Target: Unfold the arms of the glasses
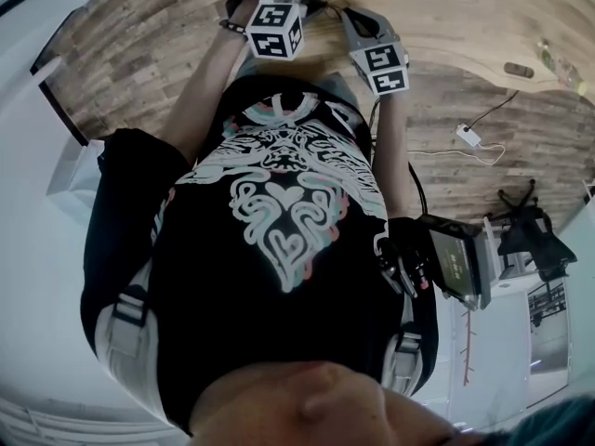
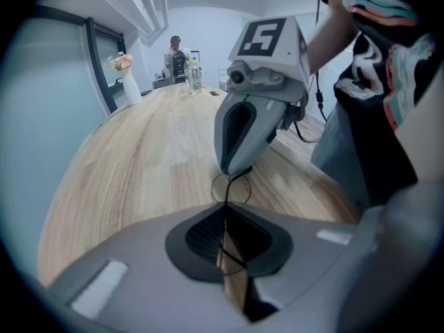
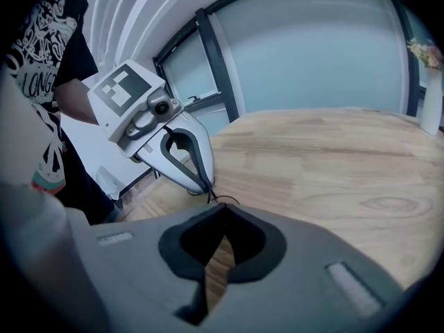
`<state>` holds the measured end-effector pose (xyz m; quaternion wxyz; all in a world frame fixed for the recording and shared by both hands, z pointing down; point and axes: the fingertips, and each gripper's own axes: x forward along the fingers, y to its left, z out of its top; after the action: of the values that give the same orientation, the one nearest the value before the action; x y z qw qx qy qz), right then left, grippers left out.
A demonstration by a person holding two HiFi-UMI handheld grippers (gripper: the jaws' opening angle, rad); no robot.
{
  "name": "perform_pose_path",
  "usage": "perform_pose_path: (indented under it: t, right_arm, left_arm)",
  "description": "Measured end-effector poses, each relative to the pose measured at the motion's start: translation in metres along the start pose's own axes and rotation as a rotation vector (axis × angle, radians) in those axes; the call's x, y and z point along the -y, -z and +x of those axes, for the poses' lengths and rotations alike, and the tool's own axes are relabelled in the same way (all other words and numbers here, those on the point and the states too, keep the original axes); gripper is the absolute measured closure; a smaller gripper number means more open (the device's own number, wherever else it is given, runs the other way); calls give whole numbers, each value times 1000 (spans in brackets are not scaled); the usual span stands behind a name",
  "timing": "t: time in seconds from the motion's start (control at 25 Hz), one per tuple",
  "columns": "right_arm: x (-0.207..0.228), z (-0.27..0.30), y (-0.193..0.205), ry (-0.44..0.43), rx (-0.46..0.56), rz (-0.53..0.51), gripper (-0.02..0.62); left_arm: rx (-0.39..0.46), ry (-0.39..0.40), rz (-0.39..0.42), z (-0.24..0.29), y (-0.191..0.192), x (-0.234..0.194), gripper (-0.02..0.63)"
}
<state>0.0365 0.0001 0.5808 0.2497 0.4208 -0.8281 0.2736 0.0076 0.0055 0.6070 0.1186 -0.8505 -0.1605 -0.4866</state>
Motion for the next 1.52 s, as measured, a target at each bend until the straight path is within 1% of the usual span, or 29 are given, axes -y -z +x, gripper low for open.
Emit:
perform_pose_path:
  t: [0.12, 0.24, 0.44, 0.64, 0.8, 1.0, 1.2, 1.52]
  right_arm:
    - [0, 3, 5, -2, -26, -7, 597]
    - [1, 4, 8, 0, -39, -6, 597]
    - [4, 3, 13, 10, -48, -14, 597]
    - [5, 3, 14, 17, -43, -20, 597]
    - [6, 4, 13, 16, -44, -23, 597]
    - [7, 5, 14, 18, -41, -23, 597]
    - [7, 6, 15, 23, -40, -27, 597]
    - [6, 7, 16, 28, -37, -35, 597]
  left_arm:
    - [12, 7, 4, 0, -1, 2, 612]
    - [39, 7, -10, 0, -1, 4, 611]
    - [91, -19, -9, -4, -6, 4, 611]
    - [156, -31, -52, -13, -8, 4, 611]
    - [206, -64, -98, -21, -6, -1, 611]
    - [229, -103, -136, -26, -3, -1, 611]
    - [271, -161, -196, -32, -2, -6, 611]
    - [286, -257, -260, -42, 6, -11, 614]
